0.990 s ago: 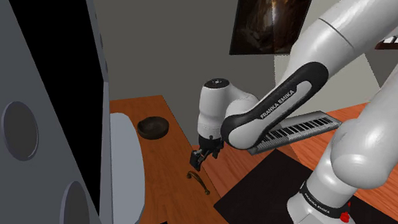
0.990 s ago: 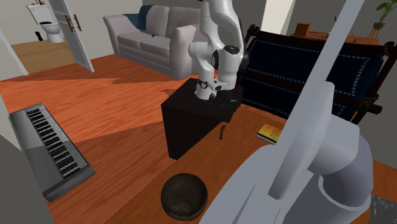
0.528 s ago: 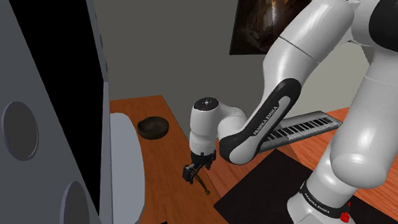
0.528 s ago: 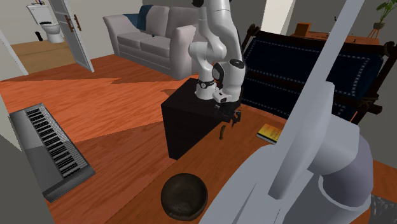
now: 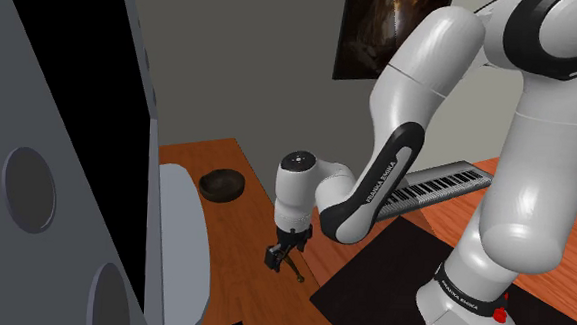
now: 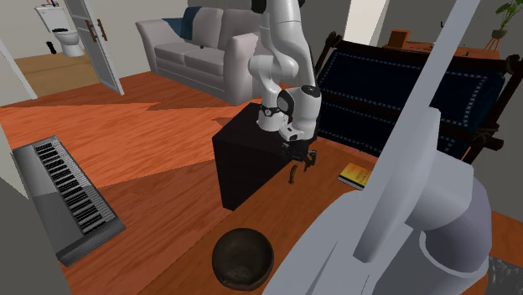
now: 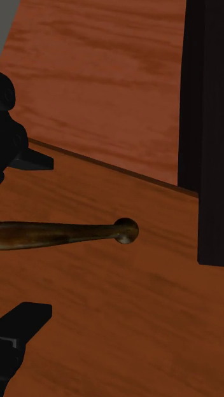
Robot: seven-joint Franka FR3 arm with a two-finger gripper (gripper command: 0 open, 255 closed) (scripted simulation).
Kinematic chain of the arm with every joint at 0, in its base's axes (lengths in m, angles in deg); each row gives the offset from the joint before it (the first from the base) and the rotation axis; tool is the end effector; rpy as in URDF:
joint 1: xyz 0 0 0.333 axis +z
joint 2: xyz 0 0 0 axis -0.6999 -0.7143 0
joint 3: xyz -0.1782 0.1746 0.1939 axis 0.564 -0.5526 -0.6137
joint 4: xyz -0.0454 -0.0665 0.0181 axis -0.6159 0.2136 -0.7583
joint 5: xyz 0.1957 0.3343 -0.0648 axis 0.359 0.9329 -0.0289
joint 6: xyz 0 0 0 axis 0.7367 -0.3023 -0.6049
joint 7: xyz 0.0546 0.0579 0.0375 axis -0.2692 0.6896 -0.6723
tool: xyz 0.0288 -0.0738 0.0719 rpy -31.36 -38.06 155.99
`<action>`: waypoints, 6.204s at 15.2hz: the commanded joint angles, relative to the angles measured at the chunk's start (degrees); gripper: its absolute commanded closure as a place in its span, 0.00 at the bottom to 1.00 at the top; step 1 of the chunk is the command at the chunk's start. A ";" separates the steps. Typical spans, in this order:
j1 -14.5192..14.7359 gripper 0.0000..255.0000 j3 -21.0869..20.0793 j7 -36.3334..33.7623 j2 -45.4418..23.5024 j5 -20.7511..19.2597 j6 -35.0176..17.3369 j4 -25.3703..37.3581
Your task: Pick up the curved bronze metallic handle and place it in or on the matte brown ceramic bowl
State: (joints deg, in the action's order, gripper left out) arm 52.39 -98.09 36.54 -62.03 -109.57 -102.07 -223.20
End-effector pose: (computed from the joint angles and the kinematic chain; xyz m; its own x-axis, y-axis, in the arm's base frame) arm 0.3470 0.2465 0.1923 0.9989 0.0270 0.0371 0.0244 -0.9973 0.0696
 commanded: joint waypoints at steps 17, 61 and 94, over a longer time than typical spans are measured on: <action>-1.32 1.00 -2.48 4.49 4.03 5.91 2.64 -0.61; -3.90 1.00 5.89 25.97 -25.65 5.86 39.05 65.71; 1.00 0.00 9.34 31.49 -54.48 4.04 47.82 104.30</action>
State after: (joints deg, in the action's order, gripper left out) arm 53.40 -88.75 68.03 -116.51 -105.54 -54.25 -118.89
